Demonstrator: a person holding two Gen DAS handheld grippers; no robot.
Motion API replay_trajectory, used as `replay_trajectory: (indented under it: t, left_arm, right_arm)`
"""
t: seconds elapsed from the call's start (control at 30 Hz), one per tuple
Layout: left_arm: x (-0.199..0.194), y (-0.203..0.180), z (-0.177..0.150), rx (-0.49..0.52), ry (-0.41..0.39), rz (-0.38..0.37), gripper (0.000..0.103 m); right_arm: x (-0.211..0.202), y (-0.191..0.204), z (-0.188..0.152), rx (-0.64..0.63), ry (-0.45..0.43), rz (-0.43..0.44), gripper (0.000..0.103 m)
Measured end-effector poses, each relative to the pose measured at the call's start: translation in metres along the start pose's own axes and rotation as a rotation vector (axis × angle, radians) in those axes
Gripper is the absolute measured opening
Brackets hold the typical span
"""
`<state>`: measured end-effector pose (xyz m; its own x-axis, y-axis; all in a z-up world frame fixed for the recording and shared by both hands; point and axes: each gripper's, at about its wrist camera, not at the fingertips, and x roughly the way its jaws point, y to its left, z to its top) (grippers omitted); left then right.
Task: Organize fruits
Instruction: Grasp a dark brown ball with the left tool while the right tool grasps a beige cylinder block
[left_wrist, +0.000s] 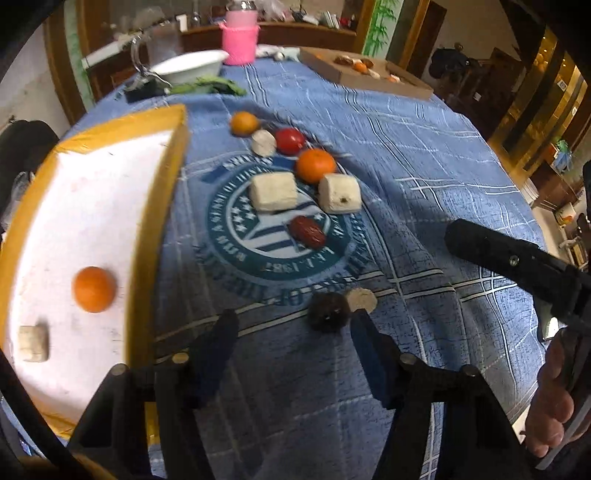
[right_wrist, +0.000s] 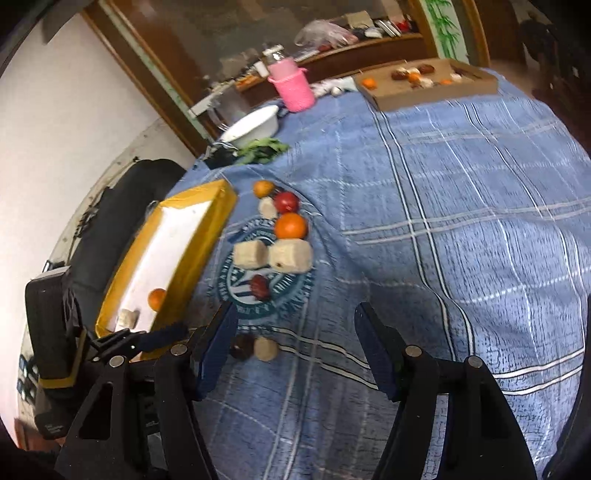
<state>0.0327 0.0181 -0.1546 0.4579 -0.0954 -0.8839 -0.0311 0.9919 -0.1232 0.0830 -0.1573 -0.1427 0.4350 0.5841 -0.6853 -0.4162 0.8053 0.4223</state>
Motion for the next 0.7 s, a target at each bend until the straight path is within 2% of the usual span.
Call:
replay_trajectory:
  t: [0.07, 0.17, 0.27, 0.37, 0.53, 0.7]
  left_arm:
    - [0.003, -0.002, 0.001, -0.003, 0.013, -0.016, 0.062]
    - [0.007, -0.003, 0.004, -0.014, 0.028, -0.029, 0.055]
    - [0.014, -0.004, 0.005, -0.026, 0.054, -0.057, 0.044]
    - [0.017, -0.005, 0.006, -0.044, 0.067, -0.108, 0.027]
    - [0.013, -0.003, 0.003, -0.050, 0.062, -0.113, 0.024]
    - [-0.004, 0.020, -0.003, -0.106, 0.032, -0.118, 0.024]
  right_arm:
    - [0.002, -0.003, -0.001, 0.007, 0.006, -0.004, 0.065]
    - [0.005, -0.004, 0.000, 0.009, 0.013, -0.001, 0.064]
    - [0.008, -0.001, 0.001, 0.009, 0.021, 0.009, 0.064]
    - [0.015, 0.001, 0.005, 0.018, 0.033, 0.039, 0.061]
    - [0.035, 0.009, 0.018, 0.023, 0.062, 0.073, 0.054]
    - [0.058, 0.018, 0.031, 0.018, 0.079, 0.032, 0.053]
